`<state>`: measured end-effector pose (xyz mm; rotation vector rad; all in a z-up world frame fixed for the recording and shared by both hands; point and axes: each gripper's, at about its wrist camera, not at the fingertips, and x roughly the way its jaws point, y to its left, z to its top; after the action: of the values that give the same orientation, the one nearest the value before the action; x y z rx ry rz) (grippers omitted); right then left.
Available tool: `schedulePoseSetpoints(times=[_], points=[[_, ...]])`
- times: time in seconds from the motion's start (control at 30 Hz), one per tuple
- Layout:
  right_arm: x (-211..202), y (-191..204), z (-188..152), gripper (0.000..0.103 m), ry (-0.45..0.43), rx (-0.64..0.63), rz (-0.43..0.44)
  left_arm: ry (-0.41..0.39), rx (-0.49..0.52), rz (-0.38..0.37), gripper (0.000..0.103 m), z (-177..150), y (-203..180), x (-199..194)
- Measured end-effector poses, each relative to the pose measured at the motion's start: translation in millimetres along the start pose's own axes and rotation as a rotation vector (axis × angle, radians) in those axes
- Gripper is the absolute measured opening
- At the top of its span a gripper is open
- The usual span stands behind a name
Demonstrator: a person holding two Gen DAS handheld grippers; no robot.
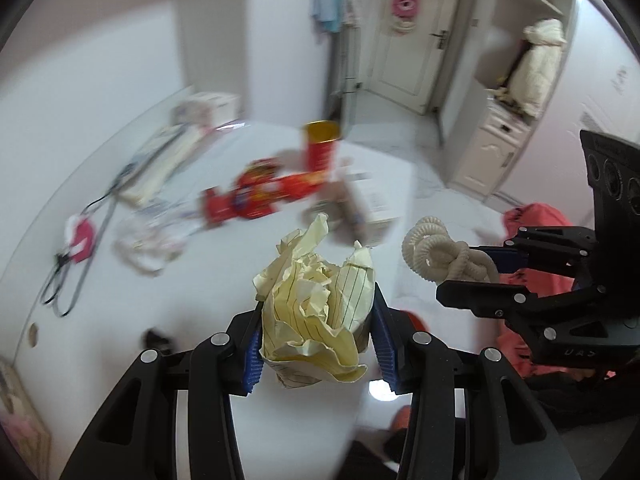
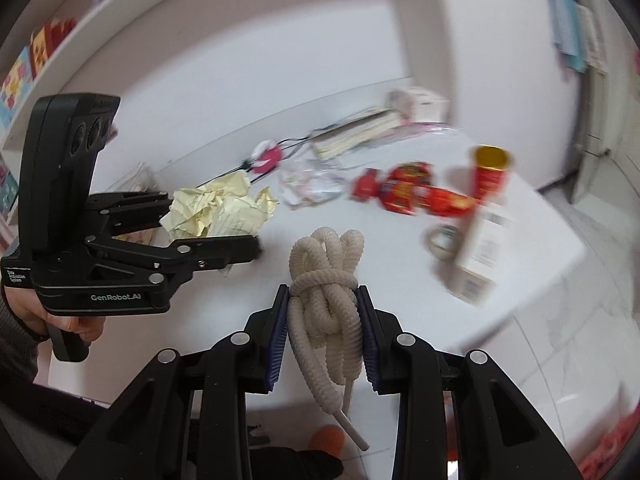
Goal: Collect trash
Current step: 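Carry the yellow paper over the orange bin and open the left tool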
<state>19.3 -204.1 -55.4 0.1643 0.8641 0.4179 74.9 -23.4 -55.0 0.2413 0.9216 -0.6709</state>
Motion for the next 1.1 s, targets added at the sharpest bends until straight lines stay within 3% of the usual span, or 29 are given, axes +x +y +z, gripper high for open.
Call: schedulePoseSetpoints(times=[0.27, 0.47, 0.63, 0.9, 1.1], points=[[-83.2, -98.2, -70.4, 0.033, -0.034, 0.25, -0.168, 0.047, 0.151, -0.147, 0.047, 19.6, -102.1, 47.0], [-98.3, -149.7, -106.8, 0.033, -0.032, 0.383, -0.254, 0.142, 0.229, -0.231, 0.048, 22.4, -153.7, 99.2], [-72.9, -196.5, -139.8, 0.033, 0.03, 0.508, -0.273, 0.233, 0.234, -0.293, 0.048, 18.4, -180.5, 154.5], [2.5, -266.5, -195.3, 0.033, 0.13, 0.672, -0.29, 0.376, 0.211, -0.315, 0.048, -7.9, -192.6, 279.9], [59.0, -307.8, -240.3, 0.033, 0.196, 0.746, -0.319, 0.453, 0.184, -0.322, 0.05, -33.0, -197.5, 344.1]])
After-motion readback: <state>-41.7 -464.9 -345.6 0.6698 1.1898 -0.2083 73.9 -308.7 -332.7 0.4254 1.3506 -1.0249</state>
